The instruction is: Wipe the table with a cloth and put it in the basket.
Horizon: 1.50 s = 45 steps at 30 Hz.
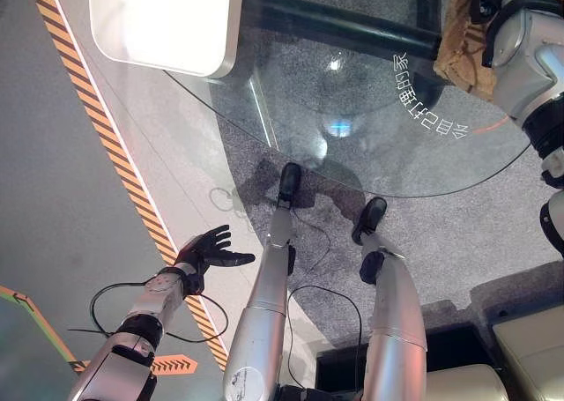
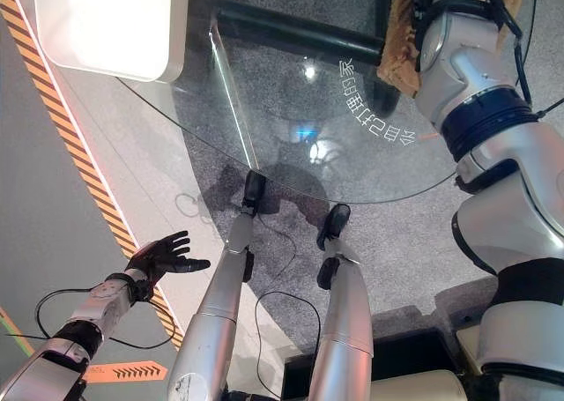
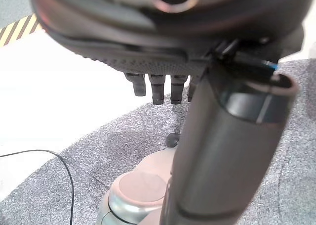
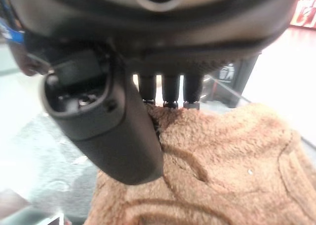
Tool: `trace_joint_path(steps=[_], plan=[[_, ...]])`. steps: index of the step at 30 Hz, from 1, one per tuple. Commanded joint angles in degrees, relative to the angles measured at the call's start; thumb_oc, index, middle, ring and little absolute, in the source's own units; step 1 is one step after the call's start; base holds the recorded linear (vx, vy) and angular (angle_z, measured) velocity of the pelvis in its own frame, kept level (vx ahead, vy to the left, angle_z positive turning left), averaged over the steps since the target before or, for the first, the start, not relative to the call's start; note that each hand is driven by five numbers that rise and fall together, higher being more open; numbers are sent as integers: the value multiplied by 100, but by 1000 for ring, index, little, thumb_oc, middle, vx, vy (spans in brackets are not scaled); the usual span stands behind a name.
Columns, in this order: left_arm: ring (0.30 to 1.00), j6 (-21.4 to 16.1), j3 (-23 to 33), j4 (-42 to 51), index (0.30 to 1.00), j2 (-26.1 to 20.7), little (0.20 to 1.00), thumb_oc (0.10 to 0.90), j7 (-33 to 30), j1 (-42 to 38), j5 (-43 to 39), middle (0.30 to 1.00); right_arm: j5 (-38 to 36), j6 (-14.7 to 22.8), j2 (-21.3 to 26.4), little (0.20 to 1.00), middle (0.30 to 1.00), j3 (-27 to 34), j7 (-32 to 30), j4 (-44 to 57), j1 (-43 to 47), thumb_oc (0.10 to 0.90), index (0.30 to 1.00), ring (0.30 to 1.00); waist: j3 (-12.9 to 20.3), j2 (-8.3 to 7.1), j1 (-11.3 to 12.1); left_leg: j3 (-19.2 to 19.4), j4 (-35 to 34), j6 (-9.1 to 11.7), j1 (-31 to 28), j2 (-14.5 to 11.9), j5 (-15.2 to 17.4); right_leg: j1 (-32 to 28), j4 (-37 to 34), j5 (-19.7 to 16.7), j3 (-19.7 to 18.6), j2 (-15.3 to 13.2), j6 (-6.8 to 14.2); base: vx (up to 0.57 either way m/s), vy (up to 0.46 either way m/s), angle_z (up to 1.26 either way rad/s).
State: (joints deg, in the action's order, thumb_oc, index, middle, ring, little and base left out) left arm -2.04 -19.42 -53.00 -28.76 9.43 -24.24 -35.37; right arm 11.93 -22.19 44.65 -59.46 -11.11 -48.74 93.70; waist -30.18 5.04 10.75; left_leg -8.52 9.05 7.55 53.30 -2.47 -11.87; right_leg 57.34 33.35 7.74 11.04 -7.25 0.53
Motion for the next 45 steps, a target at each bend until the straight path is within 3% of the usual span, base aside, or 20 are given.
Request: trace_joint_path(steps=[1, 21, 35, 45], plan=[[900, -64, -49, -82, 900, -32, 900, 800, -60, 500, 0, 900, 254, 460, -783, 200, 300, 44, -208, 1104, 379, 100, 300, 300, 39, -99, 193, 426, 401, -604, -128, 705, 620, -585, -1581, -928, 364, 237, 173, 0, 0, 0], [900, -72, 16, -165, 900, 54, 900, 800, -5, 431, 97, 900, 982, 412, -1408, 200, 300, 232, 185, 1993, 120, 100, 300, 300, 39, -69, 289, 397, 384, -639, -170, 750, 598, -657, -1567, -895, 431, 227, 190, 0, 1, 3], [900, -166, 15, -244, 900, 81, 900, 800, 126, 507, 123, 900, 1150, 363, -1551, 200, 300, 134, 220, 1774, 108, 100, 300, 300, 39, -13, 339, 379, 534, -662, -148, 794, 649, -660, -1513, -888, 420, 180, 203, 0, 0, 0], [900, -207, 31, -155, 900, 34, 900, 800, 175, 589, 170, 900, 1049, 326, -1477, 200, 300, 84, -78, 1526, 305, 100, 300, 300, 39, -13, 371, 348, 649, -665, -8, 779, 685, -574, -1435, -882, 431, 152, 212, 3, -9, 1]])
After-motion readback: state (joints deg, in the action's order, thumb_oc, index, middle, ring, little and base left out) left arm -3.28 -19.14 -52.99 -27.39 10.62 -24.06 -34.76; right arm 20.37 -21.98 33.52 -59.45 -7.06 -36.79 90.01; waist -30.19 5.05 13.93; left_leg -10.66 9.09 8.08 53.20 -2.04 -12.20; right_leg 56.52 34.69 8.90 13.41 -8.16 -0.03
